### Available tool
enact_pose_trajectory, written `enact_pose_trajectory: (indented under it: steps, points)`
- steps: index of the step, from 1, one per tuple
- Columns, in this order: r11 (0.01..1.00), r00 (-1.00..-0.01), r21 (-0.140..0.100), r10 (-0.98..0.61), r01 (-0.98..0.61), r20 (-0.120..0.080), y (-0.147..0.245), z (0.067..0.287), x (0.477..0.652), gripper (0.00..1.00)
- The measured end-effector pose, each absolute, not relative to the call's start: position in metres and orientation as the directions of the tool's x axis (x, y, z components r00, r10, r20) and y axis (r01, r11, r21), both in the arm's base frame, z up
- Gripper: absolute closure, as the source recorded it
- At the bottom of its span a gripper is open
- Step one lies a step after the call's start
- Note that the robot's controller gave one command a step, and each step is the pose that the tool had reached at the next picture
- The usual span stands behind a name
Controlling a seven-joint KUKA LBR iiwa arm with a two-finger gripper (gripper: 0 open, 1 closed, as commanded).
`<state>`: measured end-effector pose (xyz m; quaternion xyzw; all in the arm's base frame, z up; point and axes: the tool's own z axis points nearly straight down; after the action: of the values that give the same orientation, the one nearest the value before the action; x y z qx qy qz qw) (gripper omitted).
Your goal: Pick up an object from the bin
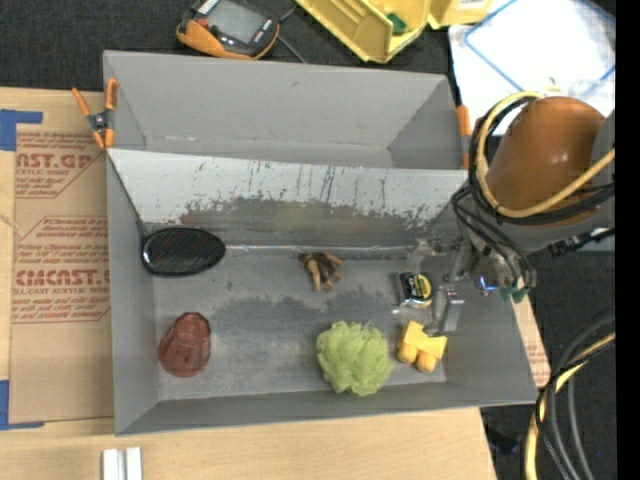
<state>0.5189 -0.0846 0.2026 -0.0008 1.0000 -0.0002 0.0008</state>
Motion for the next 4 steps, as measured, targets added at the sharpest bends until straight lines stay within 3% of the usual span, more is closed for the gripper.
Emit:
enact_pose_trajectory:
  steps: [1, 2, 3, 4]
  points:
    - [1.000, -1.000, 0.000, -0.002, -0.002, -0.002, -0.085, 0.203, 0.519, 0.00]
    - [0.997, -0.997, -0.003, -0.080, -0.080, -0.009, -0.104, 0.278, 0.484, 0.00]
    - [0.999, -0.999, -0.003, -0.035, -0.035, -0.011, -0.097, 0.260, 0.491, 0.00]
    - [1.000, -1.000, 0.004, -0.028, -0.028, 0.012, -0.086, 0.258, 0.500, 0.00]
